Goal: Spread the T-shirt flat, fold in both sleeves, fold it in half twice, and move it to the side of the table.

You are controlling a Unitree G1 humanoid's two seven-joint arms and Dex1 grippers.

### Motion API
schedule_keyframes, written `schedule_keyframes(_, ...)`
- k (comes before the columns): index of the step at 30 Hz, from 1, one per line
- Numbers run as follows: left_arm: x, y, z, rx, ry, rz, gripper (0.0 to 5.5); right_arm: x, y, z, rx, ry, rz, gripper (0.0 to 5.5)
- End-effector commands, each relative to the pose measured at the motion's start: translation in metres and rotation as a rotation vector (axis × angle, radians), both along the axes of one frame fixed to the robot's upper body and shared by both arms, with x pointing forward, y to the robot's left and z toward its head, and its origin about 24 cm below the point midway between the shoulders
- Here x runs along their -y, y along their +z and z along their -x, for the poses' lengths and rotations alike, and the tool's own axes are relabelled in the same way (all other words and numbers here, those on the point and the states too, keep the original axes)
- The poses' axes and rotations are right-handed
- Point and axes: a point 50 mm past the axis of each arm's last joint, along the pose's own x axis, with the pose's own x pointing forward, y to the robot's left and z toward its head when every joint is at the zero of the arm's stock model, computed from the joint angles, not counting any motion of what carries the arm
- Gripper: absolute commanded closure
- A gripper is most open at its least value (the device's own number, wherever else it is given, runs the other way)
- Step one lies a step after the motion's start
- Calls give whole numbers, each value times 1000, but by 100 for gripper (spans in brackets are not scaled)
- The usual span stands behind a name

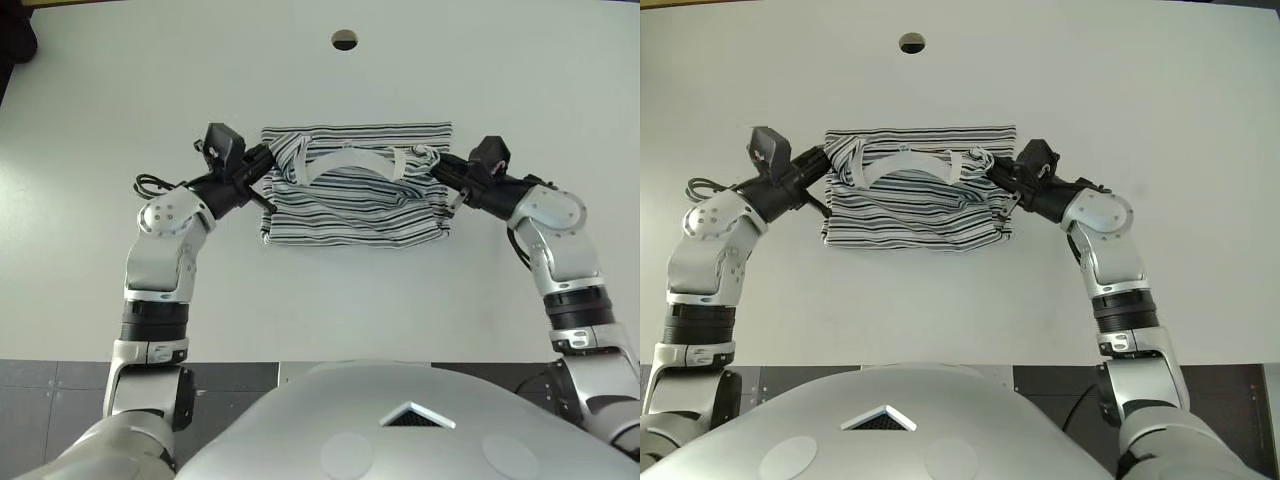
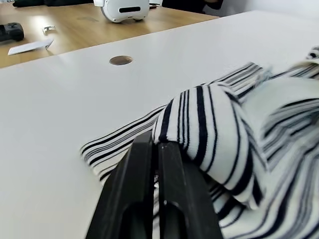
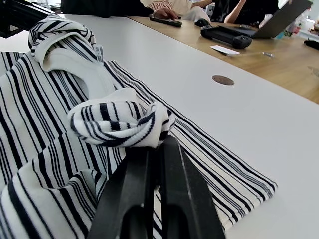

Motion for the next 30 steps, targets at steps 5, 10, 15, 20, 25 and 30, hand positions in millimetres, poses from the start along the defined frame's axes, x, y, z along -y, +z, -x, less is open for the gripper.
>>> schedule_keyframes(5, 11, -16, -33, -65, 33, -13, 462, -2, -6, -28, -17, -76, -28, 432)
schedule_keyframes(10, 5, -21, -45, -63, 139, -36, 442, 2, -7, -47, -23, -217, -52, 410)
schedule_keyframes(15, -16, -15, -59, 9, 345, -65, 442, 6, -11, -52, 12, -279, 13, 410)
schedule_keyframes(20, -39, 10, -67, 99, 501, 134, 438, 4, -15, -49, 39, -238, 69, 430)
schedule_keyframes(25, 5, 26, -38, 326, 157, 55, 493, -4, -9, -47, 145, -154, 164, 528)
schedule_keyframes(30, 62, 12, 5, 300, -153, -17, 538, -4, 12, -54, 245, -124, 192, 540)
